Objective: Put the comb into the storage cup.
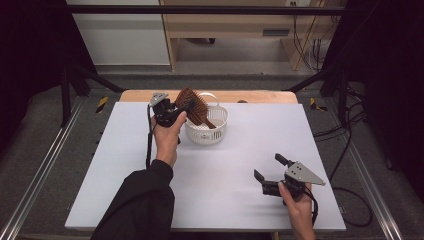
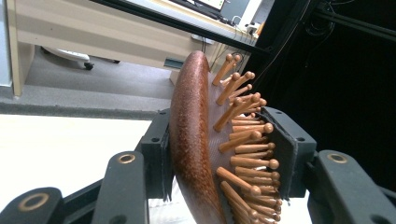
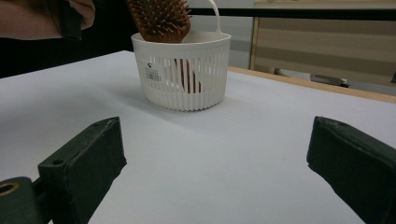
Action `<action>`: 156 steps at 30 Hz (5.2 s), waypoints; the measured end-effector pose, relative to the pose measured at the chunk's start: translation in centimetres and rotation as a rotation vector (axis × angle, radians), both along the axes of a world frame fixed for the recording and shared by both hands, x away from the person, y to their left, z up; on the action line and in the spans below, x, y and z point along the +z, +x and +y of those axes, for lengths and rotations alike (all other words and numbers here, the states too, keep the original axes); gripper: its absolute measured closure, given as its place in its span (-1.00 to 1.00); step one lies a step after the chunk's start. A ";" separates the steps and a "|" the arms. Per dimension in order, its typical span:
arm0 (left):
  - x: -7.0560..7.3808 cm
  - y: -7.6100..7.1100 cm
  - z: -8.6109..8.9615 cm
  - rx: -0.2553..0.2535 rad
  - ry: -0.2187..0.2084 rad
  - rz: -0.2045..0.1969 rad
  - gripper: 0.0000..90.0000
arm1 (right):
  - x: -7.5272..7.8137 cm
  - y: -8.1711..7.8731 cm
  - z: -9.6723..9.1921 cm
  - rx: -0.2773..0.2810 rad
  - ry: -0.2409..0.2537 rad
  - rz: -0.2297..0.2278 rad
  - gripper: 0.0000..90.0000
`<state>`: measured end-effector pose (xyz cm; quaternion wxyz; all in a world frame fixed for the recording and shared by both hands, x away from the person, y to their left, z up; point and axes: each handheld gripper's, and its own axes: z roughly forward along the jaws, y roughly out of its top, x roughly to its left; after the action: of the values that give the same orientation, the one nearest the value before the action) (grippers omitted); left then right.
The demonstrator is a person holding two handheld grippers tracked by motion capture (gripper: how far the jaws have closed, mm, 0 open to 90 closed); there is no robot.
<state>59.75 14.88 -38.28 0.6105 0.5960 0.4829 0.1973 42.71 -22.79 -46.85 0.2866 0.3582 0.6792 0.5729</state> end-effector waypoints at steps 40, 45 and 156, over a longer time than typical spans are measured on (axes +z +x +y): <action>-1.3 0.4 1.9 0.013 -0.038 0.048 0.02 | -0.2 0.1 0.1 0.006 -0.011 0.008 -0.90; -1.4 0.4 2.0 0.018 -0.046 0.053 0.02 | -0.1 0.1 0.1 0.005 -0.010 0.007 -0.90; -1.4 -0.4 2.7 0.112 0.085 -0.011 -0.83 | -0.4 0.2 0.4 0.025 -0.034 0.025 -0.92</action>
<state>59.36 17.53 -39.69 0.5756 0.5922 0.5031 0.2547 42.92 -22.39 -47.20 0.2768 0.3520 0.6967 0.5604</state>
